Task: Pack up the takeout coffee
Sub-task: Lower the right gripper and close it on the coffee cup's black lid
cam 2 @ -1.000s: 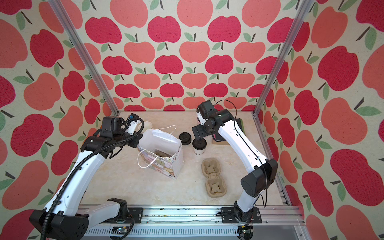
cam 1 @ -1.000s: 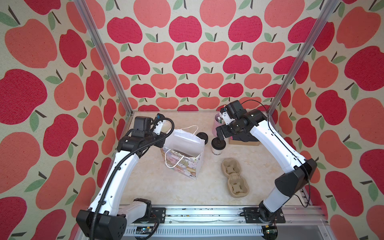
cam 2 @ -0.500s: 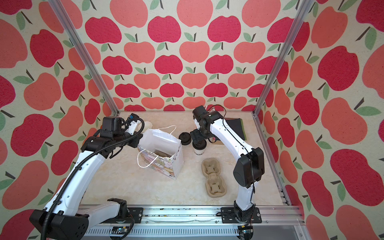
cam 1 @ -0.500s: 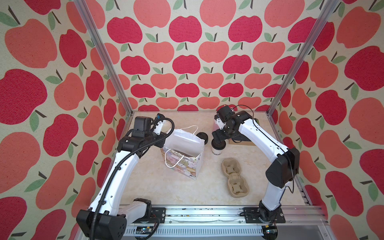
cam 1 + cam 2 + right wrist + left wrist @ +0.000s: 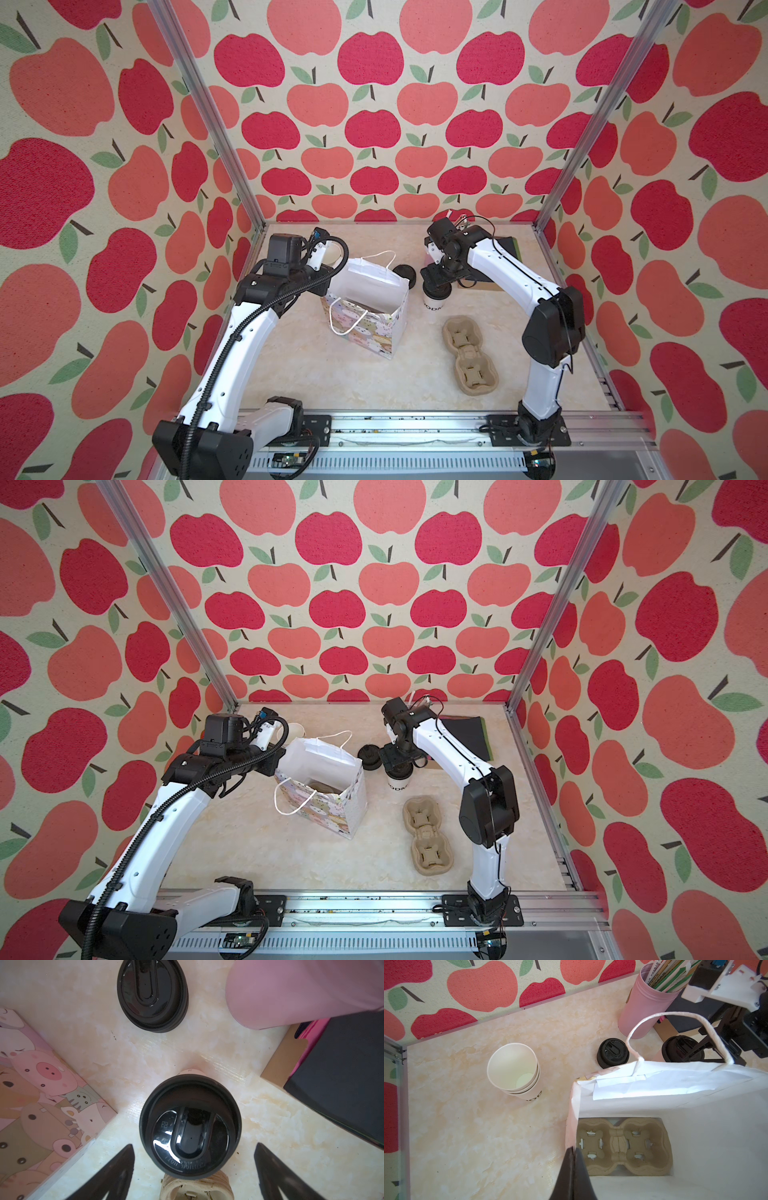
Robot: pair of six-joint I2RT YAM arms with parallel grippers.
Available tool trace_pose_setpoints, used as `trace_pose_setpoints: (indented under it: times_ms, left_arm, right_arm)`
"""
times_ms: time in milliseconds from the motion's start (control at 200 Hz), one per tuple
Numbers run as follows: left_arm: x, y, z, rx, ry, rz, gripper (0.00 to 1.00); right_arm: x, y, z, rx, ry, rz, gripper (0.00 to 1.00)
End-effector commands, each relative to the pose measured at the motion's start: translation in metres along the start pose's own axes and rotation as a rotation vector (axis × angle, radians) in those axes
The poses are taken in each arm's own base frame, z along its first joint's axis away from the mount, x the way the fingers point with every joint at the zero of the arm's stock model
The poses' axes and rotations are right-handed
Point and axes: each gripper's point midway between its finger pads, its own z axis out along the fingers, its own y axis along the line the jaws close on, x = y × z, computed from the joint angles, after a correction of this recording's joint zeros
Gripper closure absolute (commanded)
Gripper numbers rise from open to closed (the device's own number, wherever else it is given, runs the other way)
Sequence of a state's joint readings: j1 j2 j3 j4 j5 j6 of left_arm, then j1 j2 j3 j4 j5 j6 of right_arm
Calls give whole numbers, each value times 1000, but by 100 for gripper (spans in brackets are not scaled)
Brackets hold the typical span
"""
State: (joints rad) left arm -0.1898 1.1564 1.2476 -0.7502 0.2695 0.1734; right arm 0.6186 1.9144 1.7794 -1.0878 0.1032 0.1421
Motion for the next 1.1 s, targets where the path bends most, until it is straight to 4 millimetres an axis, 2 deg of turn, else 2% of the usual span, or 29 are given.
trace_pose_setpoints:
  times_ms: [0, 570, 1096]
  left_arm:
    - [5, -1, -1, 6, 3, -13, 100]
    - [7, 1, 1, 10, 5, -18, 100]
    - [7, 1, 1, 12, 3, -20, 100]
  right_arm:
    - [4, -1, 12, -7, 30, -4, 12]
    - [14, 4, 33, -33, 78, 6, 20]
    - [30, -3, 55, 13, 145, -5, 20]
